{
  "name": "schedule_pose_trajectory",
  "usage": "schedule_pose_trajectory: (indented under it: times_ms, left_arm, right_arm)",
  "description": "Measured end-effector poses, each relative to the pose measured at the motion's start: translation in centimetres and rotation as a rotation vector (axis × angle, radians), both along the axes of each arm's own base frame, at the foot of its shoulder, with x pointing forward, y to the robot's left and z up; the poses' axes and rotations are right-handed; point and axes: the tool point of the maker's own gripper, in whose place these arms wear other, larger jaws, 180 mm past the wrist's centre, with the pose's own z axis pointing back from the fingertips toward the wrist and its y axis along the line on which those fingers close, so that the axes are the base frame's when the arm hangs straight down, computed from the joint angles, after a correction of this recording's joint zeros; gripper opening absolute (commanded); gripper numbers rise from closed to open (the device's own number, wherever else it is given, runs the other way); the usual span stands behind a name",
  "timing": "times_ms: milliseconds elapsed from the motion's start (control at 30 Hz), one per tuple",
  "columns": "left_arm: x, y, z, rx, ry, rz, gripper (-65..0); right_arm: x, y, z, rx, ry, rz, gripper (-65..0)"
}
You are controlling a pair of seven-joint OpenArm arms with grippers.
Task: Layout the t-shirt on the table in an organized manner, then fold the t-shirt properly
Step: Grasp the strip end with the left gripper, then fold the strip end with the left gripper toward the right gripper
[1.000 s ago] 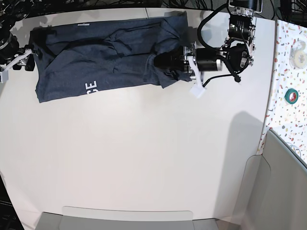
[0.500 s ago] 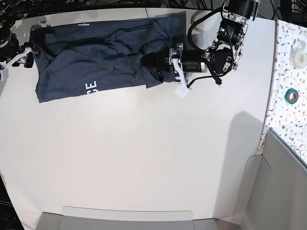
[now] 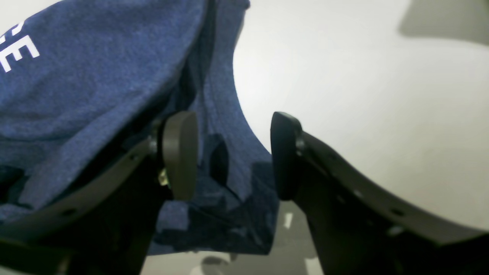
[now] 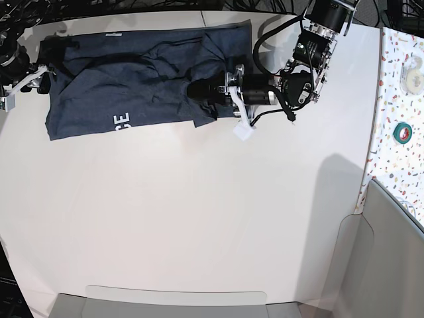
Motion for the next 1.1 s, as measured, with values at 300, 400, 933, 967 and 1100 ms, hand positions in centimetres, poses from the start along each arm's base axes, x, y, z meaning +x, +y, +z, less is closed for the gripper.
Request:
schedule_pose_trajectory:
  times_ms: [300,400,933,967,1100]
  left_arm:
    - [0.0,-0.1,0.1,-0.002,-0.003,-0.005,-47.0]
    - [0.0,0.0,0.1,-0.001,-0.003,-0.004,-41.2]
    - [-1.3,-3.4,2.8,0.004,-0.104,-0.231,-40.4]
    - [-1.7,-3.9,3.2,0.005,-0.121,-0.262,-40.5]
    - [-3.2,-5.6,3.9,0.013,-0.164,-0.381,-44.7]
  right_arm:
    - [0.1,0.3,-0.2,0.010,-0.002,0.000,-34.7]
    - [0.1,0.3,-0.2,0.010,-0.002,0.000,-34.7]
    - [0.3,0.4,-1.3,0.059,0.007,-0.014,-34.6]
    - [0.4,0.4,-1.8,0.079,0.013,-0.019,-34.6]
    - [0.0,0.6,-3.6,0.136,0.049,-0.036,-34.6]
